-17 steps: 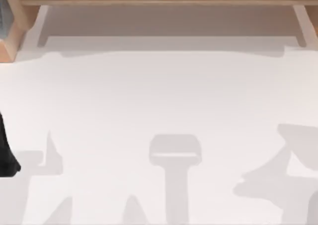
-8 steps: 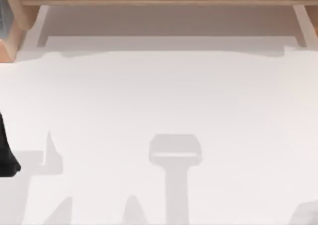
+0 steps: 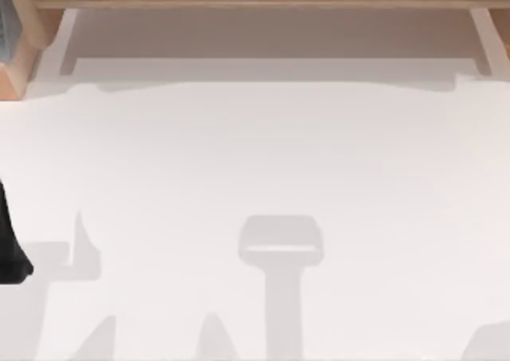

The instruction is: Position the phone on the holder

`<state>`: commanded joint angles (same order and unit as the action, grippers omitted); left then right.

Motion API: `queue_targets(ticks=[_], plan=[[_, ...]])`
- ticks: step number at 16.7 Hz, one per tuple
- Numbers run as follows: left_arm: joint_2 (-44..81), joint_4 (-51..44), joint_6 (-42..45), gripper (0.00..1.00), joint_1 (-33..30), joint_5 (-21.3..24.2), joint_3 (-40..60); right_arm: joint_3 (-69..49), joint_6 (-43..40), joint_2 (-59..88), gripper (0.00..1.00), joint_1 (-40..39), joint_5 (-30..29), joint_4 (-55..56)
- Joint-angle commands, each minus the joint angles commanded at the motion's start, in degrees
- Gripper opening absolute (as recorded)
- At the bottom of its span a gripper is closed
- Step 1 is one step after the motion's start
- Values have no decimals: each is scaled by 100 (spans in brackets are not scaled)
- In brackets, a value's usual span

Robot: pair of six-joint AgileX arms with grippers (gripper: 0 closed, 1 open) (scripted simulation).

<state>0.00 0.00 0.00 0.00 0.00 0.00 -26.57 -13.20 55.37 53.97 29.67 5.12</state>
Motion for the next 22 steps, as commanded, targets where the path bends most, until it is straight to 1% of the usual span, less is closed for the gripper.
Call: queue_targets(ticks=[4, 8, 12, 15, 22], plan=[[0, 0, 0, 100, 0, 0, 0, -87, 270, -98, 0, -32, -86, 218], [0, 0, 0, 100, 0, 0, 0, -174, 779, -204, 0, -81, -303, 700], [0, 0, 0, 100, 0, 0, 0, -93, 1016, -69, 0, -102, -500, 1027], [0, 0, 0, 100, 0, 0, 0, 14, 934, 274, 0, -237, -563, 1117], [0, 0, 0, 100, 0, 0, 0, -203, 313, 1390, 0, -603, -601, 1354]])
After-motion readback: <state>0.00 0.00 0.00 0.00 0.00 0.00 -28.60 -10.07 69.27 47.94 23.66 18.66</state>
